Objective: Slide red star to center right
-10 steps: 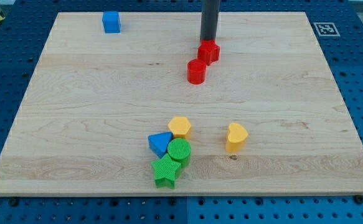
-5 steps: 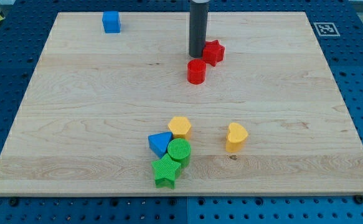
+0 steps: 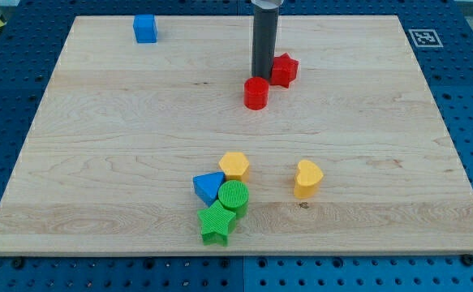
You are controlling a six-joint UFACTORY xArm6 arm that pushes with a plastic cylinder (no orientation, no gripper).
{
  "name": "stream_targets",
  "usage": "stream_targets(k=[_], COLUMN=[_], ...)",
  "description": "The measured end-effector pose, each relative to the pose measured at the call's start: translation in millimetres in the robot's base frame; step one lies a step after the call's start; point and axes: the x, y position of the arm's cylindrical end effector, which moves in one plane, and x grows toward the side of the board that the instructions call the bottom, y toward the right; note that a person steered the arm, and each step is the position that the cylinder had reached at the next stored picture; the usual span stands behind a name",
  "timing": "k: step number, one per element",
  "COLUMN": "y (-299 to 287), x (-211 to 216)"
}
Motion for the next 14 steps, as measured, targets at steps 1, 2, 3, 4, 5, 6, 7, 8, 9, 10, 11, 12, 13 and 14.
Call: stream_targets(k=[1, 2, 3, 4, 5, 6, 7, 8, 9, 10, 11, 12, 13, 14], y=[2, 15, 20, 17, 49, 58, 65, 94, 115, 121, 136, 149, 149, 171], x=[0, 0, -10, -20, -4, -4, -4, -3, -3, -3, -3, -3, -6, -15])
